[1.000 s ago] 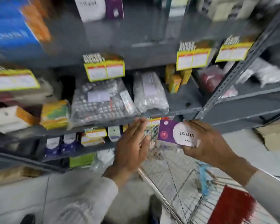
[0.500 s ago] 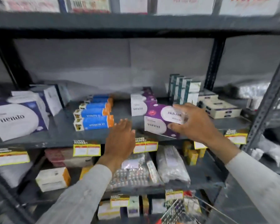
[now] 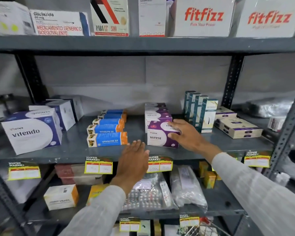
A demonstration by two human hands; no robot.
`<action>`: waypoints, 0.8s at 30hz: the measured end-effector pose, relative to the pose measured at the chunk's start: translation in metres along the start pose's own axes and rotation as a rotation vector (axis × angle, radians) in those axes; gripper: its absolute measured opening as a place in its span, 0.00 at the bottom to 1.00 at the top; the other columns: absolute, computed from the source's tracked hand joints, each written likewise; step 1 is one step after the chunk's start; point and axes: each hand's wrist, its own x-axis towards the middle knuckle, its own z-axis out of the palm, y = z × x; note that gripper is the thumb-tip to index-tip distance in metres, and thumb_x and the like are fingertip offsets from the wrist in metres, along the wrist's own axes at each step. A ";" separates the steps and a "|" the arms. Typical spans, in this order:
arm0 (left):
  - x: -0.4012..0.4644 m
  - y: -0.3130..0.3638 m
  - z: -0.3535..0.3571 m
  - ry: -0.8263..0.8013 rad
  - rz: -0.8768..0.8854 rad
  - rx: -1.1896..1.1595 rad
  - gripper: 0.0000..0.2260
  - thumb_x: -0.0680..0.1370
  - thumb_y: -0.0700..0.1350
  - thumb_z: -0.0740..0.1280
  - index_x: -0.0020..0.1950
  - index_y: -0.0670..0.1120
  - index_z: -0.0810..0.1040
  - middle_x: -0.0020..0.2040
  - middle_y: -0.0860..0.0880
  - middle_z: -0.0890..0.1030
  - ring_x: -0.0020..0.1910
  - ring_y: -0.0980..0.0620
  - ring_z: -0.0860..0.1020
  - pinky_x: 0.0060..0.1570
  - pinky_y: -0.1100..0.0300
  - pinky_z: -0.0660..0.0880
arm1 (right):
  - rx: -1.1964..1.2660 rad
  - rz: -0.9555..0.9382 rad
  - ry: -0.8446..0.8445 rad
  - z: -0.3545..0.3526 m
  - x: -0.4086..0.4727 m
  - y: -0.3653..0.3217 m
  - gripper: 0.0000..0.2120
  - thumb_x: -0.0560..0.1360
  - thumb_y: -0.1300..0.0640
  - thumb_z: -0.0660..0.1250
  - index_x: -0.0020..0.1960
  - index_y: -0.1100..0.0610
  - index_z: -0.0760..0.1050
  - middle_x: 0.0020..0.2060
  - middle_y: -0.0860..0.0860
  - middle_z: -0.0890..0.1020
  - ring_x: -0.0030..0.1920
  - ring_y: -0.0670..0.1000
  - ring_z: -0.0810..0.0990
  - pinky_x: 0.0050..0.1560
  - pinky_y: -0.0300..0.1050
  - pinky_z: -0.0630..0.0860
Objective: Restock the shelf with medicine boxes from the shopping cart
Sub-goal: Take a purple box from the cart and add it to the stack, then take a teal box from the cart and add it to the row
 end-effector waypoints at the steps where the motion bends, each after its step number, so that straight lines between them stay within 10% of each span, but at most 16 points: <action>1: 0.000 0.000 -0.001 0.002 -0.004 -0.036 0.26 0.85 0.54 0.48 0.77 0.42 0.69 0.78 0.42 0.70 0.78 0.45 0.66 0.80 0.49 0.56 | -0.015 -0.011 0.000 0.001 -0.004 -0.001 0.29 0.81 0.46 0.67 0.79 0.53 0.65 0.78 0.53 0.66 0.78 0.53 0.64 0.68 0.38 0.65; 6: -0.014 0.016 -0.012 0.219 -0.081 -0.359 0.22 0.86 0.52 0.53 0.77 0.43 0.70 0.77 0.44 0.71 0.79 0.48 0.65 0.80 0.52 0.56 | -0.022 -0.126 0.262 -0.002 -0.051 0.005 0.25 0.82 0.49 0.65 0.77 0.56 0.68 0.76 0.53 0.70 0.77 0.50 0.64 0.76 0.46 0.61; 11: -0.071 0.060 0.036 0.390 0.196 -0.417 0.19 0.83 0.44 0.62 0.72 0.41 0.76 0.74 0.44 0.75 0.77 0.46 0.69 0.77 0.47 0.63 | -0.018 -0.218 0.405 0.027 -0.148 0.050 0.16 0.78 0.61 0.69 0.65 0.59 0.79 0.63 0.53 0.80 0.66 0.52 0.77 0.69 0.42 0.71; 18: -0.182 0.144 0.164 -0.288 0.292 -0.399 0.21 0.83 0.50 0.63 0.75 0.46 0.73 0.75 0.46 0.75 0.76 0.46 0.70 0.77 0.46 0.63 | 0.014 0.127 0.050 0.098 -0.294 0.164 0.14 0.77 0.59 0.66 0.60 0.55 0.83 0.57 0.54 0.85 0.59 0.55 0.82 0.60 0.48 0.78; 24: -0.264 0.189 0.258 -0.748 0.293 -0.334 0.23 0.84 0.54 0.55 0.77 0.48 0.70 0.78 0.49 0.71 0.78 0.49 0.66 0.79 0.50 0.58 | 0.024 0.972 -0.404 0.159 -0.411 0.282 0.20 0.74 0.63 0.69 0.65 0.53 0.80 0.56 0.53 0.85 0.55 0.57 0.84 0.57 0.46 0.79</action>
